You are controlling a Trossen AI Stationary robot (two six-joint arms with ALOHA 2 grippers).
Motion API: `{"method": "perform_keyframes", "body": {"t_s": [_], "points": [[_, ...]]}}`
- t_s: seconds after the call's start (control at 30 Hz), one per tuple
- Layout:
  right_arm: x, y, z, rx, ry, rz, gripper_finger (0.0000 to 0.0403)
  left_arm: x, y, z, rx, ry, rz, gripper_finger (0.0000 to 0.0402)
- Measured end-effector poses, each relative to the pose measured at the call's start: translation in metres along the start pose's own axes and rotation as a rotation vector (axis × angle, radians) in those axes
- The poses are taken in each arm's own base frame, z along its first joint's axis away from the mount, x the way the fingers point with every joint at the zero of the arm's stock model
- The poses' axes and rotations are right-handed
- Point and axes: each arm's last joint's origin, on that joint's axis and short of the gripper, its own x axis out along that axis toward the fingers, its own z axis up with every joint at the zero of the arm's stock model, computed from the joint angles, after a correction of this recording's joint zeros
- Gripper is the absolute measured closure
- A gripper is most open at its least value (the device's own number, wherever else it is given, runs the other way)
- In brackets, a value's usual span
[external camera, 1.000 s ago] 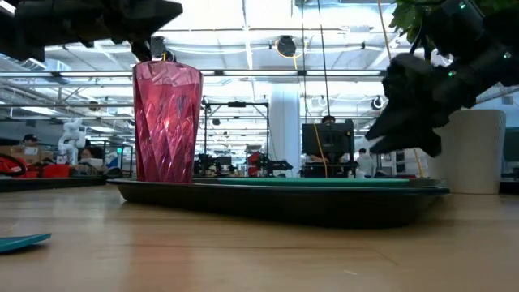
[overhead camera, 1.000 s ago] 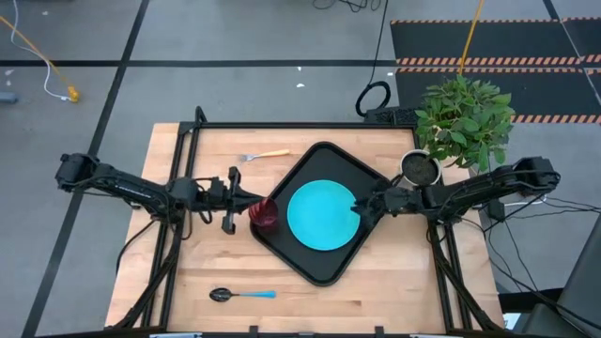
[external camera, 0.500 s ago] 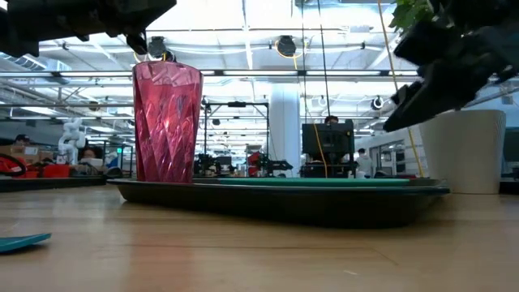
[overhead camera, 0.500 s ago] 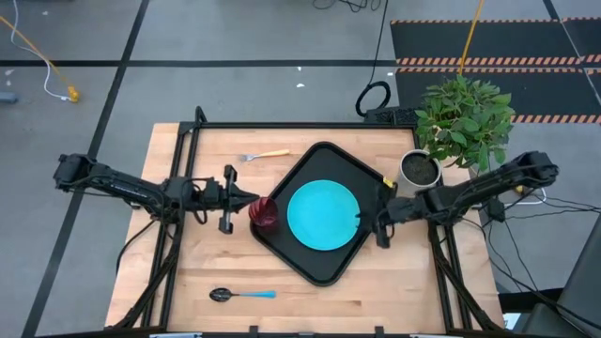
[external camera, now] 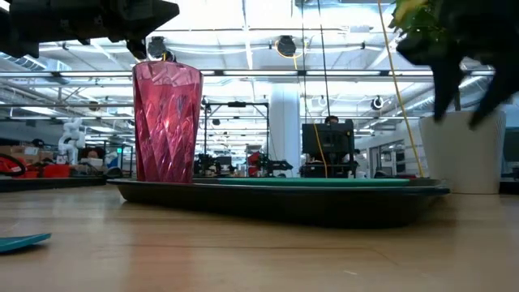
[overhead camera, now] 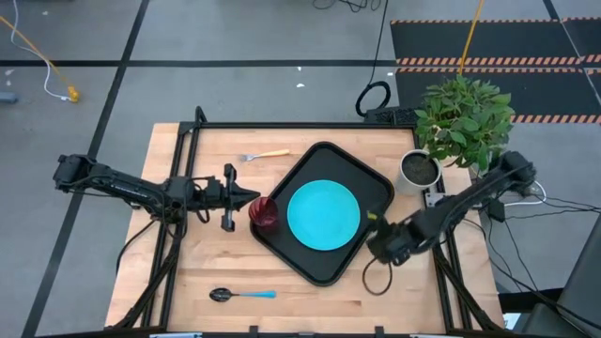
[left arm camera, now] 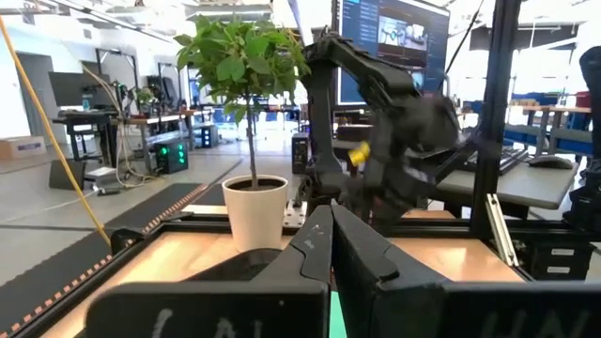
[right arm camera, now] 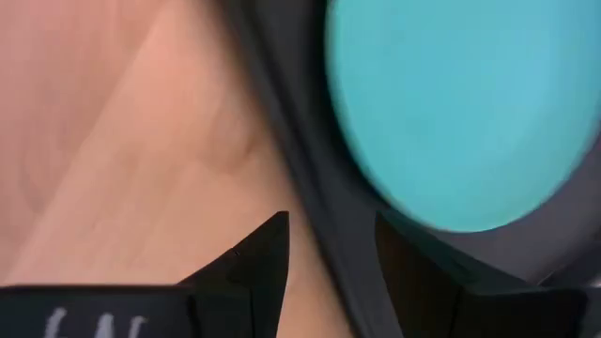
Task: Pick and place plate/cup/fork/spoon on tray
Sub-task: Adjust the black serving tray
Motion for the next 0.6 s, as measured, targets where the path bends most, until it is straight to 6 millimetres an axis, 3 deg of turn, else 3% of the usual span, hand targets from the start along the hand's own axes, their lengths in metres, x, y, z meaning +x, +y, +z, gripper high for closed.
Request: {"method": "perform_keyframes", "body": {"t_s": [0.1,0.2,0.37,0.6], "points": [[0.019,0.012,0.003,-0.030,0.115,0.004,0.0252,0.000,0.000,0.000,0.000,0.003,0.000,0.0398],[0.029,0.015,0.004,0.123,0.178,-0.079,0.0252,0.000,0.000,0.000,0.000,0.003,0.000,0.0398],[0.029,0.009,-0.004,0.164,0.251,-0.060,0.0252,0.000,0.000,0.000,0.004,0.003,0.000,0.0398],[0.027,0.009,-0.005,0.072,0.197,-0.026,0.0252,0.000,0.000,0.000,0.025,0.003,0.000,0.0398]]}}
